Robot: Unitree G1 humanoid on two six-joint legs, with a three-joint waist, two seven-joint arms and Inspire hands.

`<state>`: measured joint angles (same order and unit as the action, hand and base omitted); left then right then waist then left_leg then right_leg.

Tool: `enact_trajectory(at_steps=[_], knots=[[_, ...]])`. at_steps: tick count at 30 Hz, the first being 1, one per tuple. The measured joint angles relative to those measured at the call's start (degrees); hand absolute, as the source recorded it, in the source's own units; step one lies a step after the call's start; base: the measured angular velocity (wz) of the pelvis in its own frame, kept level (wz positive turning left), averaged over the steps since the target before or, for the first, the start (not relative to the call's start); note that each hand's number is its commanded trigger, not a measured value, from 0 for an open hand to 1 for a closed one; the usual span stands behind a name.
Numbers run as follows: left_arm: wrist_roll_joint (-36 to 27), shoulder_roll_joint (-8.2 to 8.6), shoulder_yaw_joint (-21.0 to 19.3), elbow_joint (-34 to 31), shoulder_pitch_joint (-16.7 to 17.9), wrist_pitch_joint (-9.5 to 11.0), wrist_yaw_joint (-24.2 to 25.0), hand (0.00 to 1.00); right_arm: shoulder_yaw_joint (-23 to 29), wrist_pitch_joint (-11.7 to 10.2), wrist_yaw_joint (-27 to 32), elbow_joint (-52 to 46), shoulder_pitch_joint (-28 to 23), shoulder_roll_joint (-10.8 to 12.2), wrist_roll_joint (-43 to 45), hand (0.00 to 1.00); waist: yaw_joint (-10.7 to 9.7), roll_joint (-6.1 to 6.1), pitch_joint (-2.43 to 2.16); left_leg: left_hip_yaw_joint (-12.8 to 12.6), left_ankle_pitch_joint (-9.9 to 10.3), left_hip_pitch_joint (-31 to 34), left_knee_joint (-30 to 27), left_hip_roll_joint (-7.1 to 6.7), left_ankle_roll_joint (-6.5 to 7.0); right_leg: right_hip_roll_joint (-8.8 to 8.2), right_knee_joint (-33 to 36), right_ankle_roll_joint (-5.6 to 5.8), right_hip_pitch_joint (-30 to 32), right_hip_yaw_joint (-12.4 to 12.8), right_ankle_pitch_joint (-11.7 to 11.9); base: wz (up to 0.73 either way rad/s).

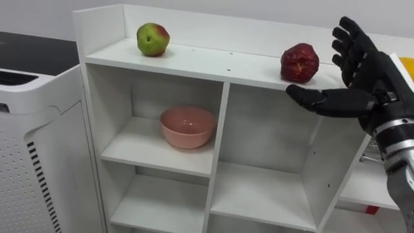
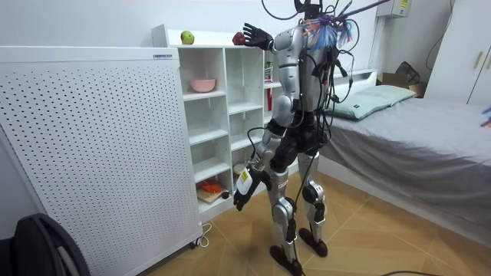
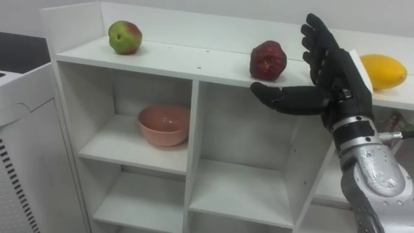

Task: Arrange fruit in the closet

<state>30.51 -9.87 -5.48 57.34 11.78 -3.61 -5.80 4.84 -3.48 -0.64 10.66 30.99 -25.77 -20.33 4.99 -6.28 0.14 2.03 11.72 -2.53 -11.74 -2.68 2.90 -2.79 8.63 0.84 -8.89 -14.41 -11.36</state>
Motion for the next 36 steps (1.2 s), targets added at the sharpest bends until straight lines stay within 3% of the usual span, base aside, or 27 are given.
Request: enact_trajectory(at_steps=[6,18,26,27,28,36], knots=[[-0.06,-0.48,0.0,0.0,-0.38,0.04,-0.17,0.0,-2.04,-0.24,-1.4,2.37,1.29,-2.8,-2.4,0.0,-0.06,-0.55,0.13,0.1,0.0,-0.06,-0.05,0.0,-0.01,0.01,-0.01,0.0,-0.05,-0.07,0.0,0.0],[-0.51,-1.57,0.06,-0.06,-0.54,0.03,-0.18,0.0,-2.51,-0.25,-2.02,4.05,1.37,-3.41,-2.42,0.0,0.05,-1.69,-0.01,0.32,0.0,-0.03,-0.16,-0.02,0.0,0.0,0.01,0.0,-0.13,-0.09,0.0,0.0],[-0.36,-2.16,0.07,-0.07,-0.56,0.02,-0.17,0.0,-5.42,-0.25,-2.06,4.21,1.69,-6.0,-2.38,0.0,0.21,-1.76,-0.03,0.25,-0.01,-0.08,-0.17,0.03,-0.01,0.0,0.01,0.0,-0.1,-0.15,0.0,0.0],[-0.23,-2.17,0.07,-0.07,-0.53,0.01,-0.11,0.0,-5.46,-0.25,-2.06,4.25,1.68,-6.01,-2.38,0.11,0.23,-1.78,-0.05,0.24,-0.01,-0.09,-0.17,0.04,-0.01,0.0,0.01,0.0,-0.1,-0.15,0.0,0.0],[-0.17,-2.17,0.07,-0.07,-0.53,0.0,-0.02,0.0,-5.51,-0.25,-2.06,4.25,1.68,-6.02,-2.38,1.0,0.24,-1.8,-0.05,0.25,-0.01,-0.09,-0.17,0.04,-0.01,0.0,0.01,0.0,-0.1,-0.16,0.0,0.0],[0.0,-2.37,0.22,-0.07,-0.52,-0.24,0.63,0.0,-6.42,-0.19,-2.03,4.15,1.7,-6.0,-2.2,1.0,1.08,-1.9,-0.11,-0.15,-0.01,-0.43,-0.05,0.16,-0.01,0.0,0.02,0.0,-0.24,-0.13,0.0,0.0]])
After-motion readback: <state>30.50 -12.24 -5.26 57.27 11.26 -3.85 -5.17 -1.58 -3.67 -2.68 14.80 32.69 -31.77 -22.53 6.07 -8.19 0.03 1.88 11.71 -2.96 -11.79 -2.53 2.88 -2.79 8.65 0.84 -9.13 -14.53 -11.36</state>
